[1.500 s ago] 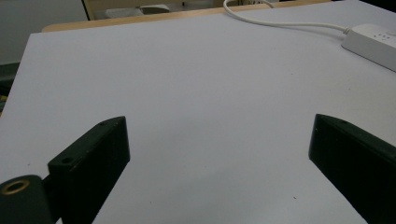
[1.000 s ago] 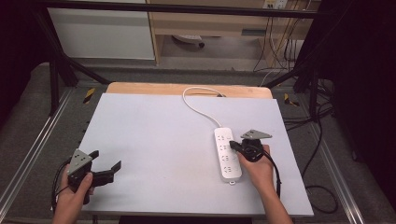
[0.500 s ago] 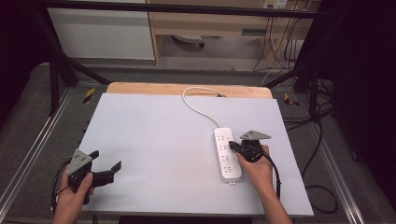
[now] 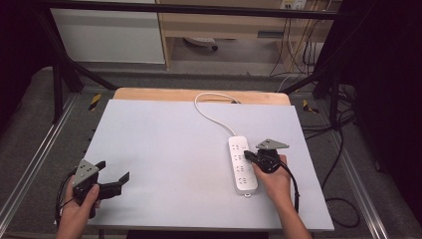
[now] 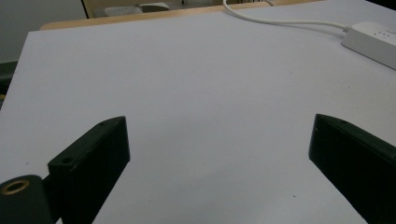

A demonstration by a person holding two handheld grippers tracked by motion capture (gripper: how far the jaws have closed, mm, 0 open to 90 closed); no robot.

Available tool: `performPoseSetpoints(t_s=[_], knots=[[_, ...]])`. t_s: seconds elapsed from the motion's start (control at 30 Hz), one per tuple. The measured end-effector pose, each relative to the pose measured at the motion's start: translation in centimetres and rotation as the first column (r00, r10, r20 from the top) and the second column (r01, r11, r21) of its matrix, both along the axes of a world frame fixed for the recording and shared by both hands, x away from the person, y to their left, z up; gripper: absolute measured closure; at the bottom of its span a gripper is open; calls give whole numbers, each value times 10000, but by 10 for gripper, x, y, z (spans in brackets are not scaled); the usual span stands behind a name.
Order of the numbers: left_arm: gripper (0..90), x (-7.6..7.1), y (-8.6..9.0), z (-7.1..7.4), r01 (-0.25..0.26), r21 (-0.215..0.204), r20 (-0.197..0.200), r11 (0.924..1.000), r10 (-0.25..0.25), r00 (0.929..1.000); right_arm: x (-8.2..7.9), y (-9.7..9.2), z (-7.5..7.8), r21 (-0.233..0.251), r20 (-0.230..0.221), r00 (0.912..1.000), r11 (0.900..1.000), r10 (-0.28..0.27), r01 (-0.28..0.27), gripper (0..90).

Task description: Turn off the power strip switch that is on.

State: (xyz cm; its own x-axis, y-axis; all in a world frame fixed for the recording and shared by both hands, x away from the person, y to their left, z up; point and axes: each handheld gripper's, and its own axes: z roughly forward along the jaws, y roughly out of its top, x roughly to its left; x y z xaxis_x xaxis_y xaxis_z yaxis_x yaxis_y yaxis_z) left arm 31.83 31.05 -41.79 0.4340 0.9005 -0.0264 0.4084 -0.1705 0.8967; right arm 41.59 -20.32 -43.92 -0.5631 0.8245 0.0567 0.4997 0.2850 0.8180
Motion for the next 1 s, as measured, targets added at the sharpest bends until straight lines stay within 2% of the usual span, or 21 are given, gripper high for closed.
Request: performPoseSetpoints(t_s=[1.0], knots=[[51, 0, 0, 0, 9, -1, -6, 10000, -9, 10000, -1, 2, 0, -188, 78, 10000, 9998, -26, 27, 900]])
